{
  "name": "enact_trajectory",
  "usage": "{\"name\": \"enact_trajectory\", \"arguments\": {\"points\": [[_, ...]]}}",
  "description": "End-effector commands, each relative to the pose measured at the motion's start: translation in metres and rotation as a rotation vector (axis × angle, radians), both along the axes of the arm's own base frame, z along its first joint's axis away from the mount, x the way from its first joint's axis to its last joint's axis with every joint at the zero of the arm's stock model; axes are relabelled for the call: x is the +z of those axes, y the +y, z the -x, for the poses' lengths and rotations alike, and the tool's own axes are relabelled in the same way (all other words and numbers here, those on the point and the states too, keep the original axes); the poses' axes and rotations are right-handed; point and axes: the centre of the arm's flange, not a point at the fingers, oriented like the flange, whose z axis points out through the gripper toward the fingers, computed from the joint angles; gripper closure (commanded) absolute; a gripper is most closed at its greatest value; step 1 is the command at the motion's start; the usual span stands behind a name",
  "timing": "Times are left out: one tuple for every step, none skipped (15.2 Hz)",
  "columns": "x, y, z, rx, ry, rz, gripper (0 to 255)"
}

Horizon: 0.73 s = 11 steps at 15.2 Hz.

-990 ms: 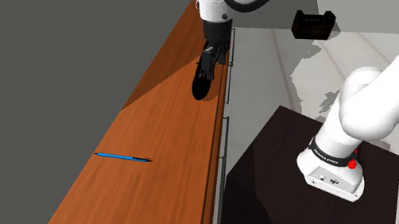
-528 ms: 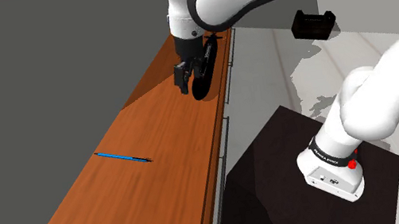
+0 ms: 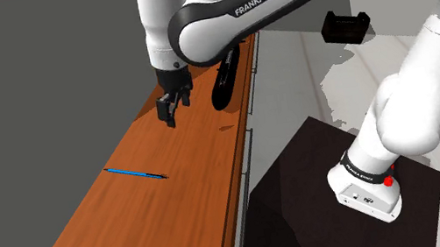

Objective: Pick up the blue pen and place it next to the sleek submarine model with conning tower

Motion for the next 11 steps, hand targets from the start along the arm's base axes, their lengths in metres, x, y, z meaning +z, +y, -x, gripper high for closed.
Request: {"name": "enact_trajectory", "arguments": {"points": [[-0.007,0.02,-0.009,0.021,-0.007,-0.006,0],[-0.011,0.032,-0.013,0.031,-0.01,-0.009,0],[-0.015,0.043,-0.017,0.042,-0.013,-0.011,0],[-0.019,0.055,-0.02,0.052,-0.016,-0.014,0],[-0.022,0.066,-0.024,0.063,-0.019,-0.017,0],[-0.026,0.078,-0.027,0.073,-0.022,-0.019,0],[-0.03,0.09,-0.03,0.084,-0.025,-0.022,0],[-0.033,0.101,-0.034,0.094,-0.028,-0.024,0],[-0.037,0.113,-0.037,0.105,-0.031,-0.027,0],[-0.041,0.125,-0.039,0.115,-0.034,-0.03,0],[-0.044,0.137,-0.042,0.126,-0.037,-0.032,0]]}}
